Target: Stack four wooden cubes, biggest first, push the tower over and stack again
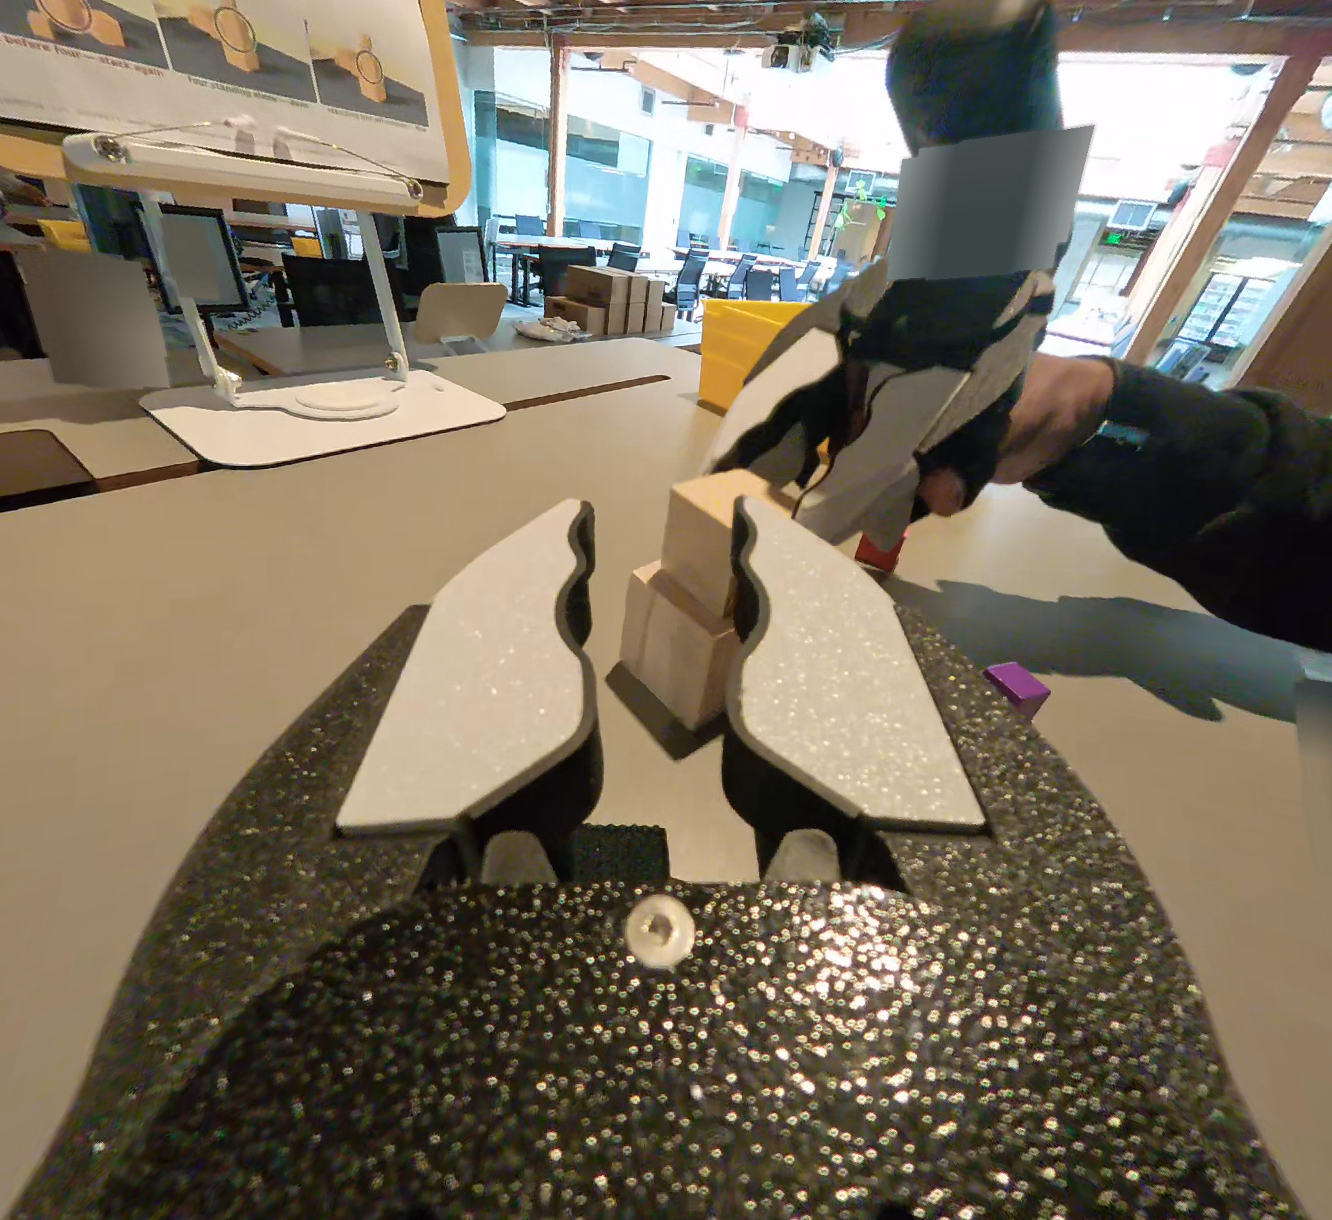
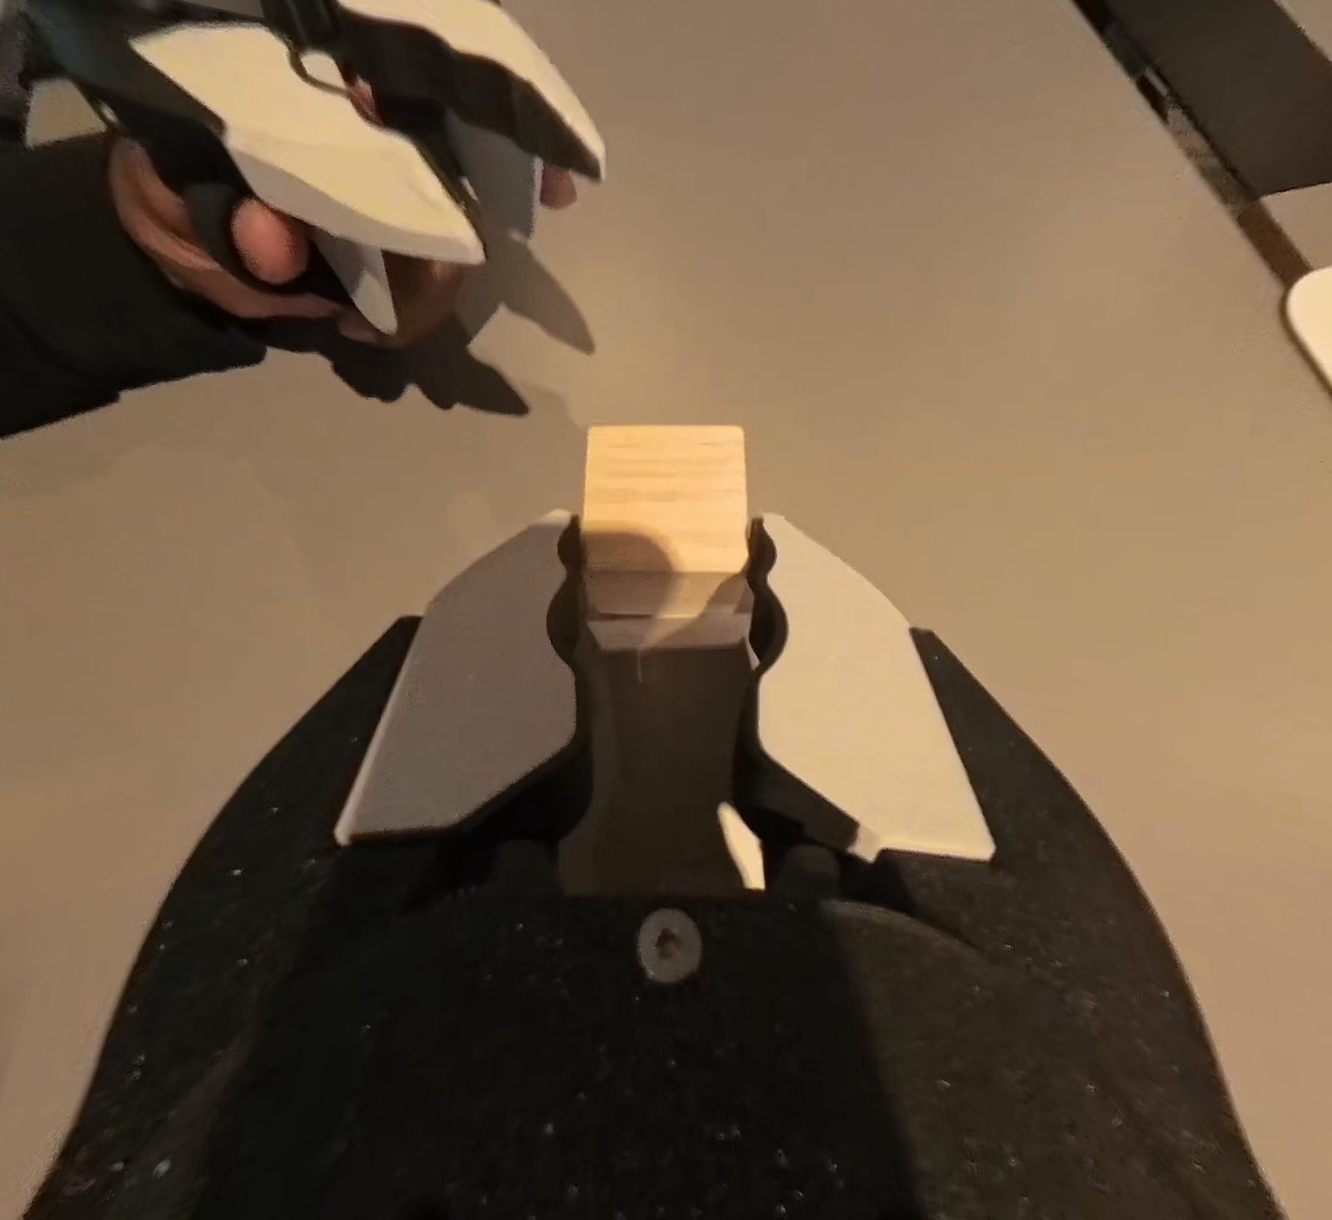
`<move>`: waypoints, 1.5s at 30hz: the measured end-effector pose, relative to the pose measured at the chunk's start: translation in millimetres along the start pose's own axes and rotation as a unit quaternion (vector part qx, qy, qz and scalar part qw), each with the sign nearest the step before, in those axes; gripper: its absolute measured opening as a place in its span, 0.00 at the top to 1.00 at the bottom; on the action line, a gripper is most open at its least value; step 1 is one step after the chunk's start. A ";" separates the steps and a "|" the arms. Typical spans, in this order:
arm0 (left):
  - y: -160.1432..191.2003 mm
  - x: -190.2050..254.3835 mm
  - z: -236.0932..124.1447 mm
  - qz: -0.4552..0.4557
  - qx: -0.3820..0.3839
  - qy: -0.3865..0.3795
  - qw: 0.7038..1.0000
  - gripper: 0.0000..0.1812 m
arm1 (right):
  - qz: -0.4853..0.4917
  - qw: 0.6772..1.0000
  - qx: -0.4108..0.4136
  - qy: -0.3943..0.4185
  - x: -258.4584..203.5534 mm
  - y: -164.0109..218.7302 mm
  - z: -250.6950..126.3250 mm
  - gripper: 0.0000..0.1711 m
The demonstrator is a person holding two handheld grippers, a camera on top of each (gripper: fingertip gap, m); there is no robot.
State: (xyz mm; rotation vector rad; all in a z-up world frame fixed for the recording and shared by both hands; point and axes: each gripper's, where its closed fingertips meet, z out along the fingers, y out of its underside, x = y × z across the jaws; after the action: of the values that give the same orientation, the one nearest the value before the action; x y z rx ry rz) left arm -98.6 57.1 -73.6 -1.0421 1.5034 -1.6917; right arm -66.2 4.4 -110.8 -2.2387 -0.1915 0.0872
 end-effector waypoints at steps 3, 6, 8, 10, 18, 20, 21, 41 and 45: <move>-1.5 -0.9 -1.6 -0.002 0.007 -0.002 1.000 0.81 | 0.008 1.000 0.002 -0.004 -0.6 1.8 1.0 0.74; -1.0 -0.9 -1.1 -0.002 0.004 -0.002 1.000 0.81 | 0.002 1.000 -0.002 -0.005 -0.4 2.2 0.4 0.74; 0.3 -0.5 -0.2 -0.001 -0.001 -0.001 1.000 0.81 | -0.005 1.000 0.000 -0.002 -0.2 0.6 0.8 0.74; 0.9 -0.5 0.3 -0.001 -0.003 -0.001 1.000 0.81 | -0.008 1.000 0.008 0.007 2.3 -2.9 0.6 0.74; 0.8 -1.1 -0.1 -0.004 -0.003 -0.002 1.000 0.80 | 0.000 1.000 0.015 -0.001 2.8 -4.5 3.5 0.74; 0.9 -0.9 -0.1 -0.003 -0.003 -0.002 1.000 0.81 | 0.001 1.000 0.015 -0.001 2.7 -4.7 4.0 0.74; 1.0 -0.9 -0.1 -0.003 -0.003 -0.002 1.000 0.81 | 0.002 1.000 0.015 -0.001 2.6 -4.7 4.3 0.74; 1.1 -0.6 -0.3 -0.002 -0.004 -0.002 1.000 0.81 | 0.013 1.000 0.026 0.013 -1.9 7.0 -9.1 0.65; 4.5 1.4 1.8 0.009 -0.017 -0.005 1.000 0.81 | 0.039 0.995 0.059 0.071 2.4 27.7 -44.6 0.66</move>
State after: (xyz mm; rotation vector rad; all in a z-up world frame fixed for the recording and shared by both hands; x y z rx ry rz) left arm -97.9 54.5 -77.7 -1.0508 1.5355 -1.6519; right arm -55.1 -46.6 -104.7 -2.1244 -0.0205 -0.0187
